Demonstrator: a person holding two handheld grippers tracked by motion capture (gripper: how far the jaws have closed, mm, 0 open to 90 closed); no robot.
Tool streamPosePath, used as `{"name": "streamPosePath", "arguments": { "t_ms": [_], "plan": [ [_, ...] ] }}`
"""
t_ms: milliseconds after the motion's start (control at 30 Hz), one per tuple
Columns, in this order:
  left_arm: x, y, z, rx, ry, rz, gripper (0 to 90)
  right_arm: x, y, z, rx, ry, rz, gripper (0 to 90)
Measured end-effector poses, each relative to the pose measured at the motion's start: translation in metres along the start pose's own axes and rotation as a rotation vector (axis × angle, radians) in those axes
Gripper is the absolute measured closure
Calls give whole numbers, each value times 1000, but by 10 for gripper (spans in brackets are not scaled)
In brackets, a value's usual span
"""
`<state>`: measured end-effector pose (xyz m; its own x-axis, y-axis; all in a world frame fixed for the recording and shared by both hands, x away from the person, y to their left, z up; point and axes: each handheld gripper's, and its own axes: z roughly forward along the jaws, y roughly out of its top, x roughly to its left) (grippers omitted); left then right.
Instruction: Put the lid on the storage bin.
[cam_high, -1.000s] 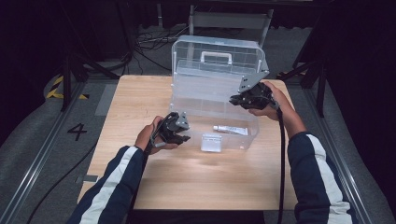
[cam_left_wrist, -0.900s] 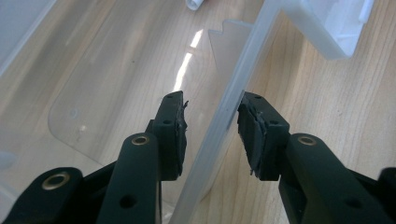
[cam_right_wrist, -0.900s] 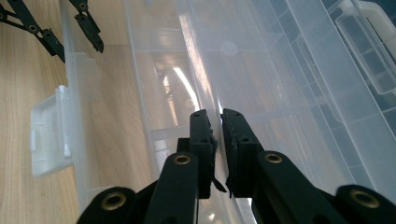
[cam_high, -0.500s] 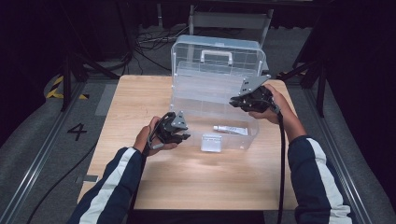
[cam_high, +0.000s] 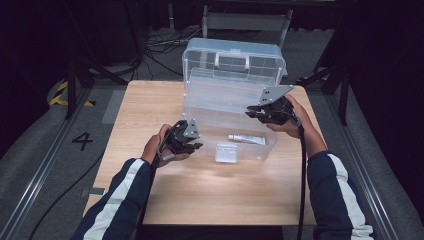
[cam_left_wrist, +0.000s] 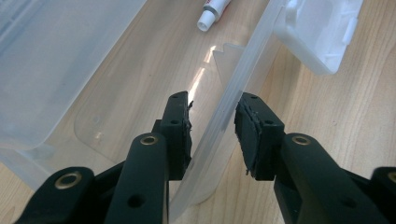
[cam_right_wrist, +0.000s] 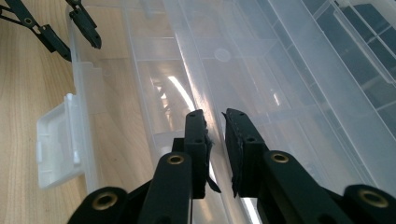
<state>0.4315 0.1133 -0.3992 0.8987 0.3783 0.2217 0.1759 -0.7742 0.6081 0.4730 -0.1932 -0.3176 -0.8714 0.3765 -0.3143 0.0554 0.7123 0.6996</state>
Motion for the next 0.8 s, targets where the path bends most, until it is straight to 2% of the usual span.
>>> {"name": "streamPosePath", "arguments": {
  "t_ms": [133, 200, 267, 333, 467, 800],
  "plan": [
    [-1, 0, -3, -13, -3, -10, 637, 1, -2, -1, -9, -3, 10, 788],
    [-2, 0, -9, -43, -16, -10, 619, 1, -3, -1, -8, -5, 11, 787],
    [-2, 0, -11, -50, -16, -10, 619, 2, -3, -1, -7, -8, 10, 784],
    [-4, -1, -19, -84, -39, -12, 611, 2, -3, 0, -11, -13, 13, 782],
    [-2, -5, -25, -59, -21, -8, 605, 3, -3, 0, -15, -16, 31, 776],
    [2, -15, -42, -91, -25, -25, 648, 5, -4, 0, -16, -22, 39, 769]
  ]
}}
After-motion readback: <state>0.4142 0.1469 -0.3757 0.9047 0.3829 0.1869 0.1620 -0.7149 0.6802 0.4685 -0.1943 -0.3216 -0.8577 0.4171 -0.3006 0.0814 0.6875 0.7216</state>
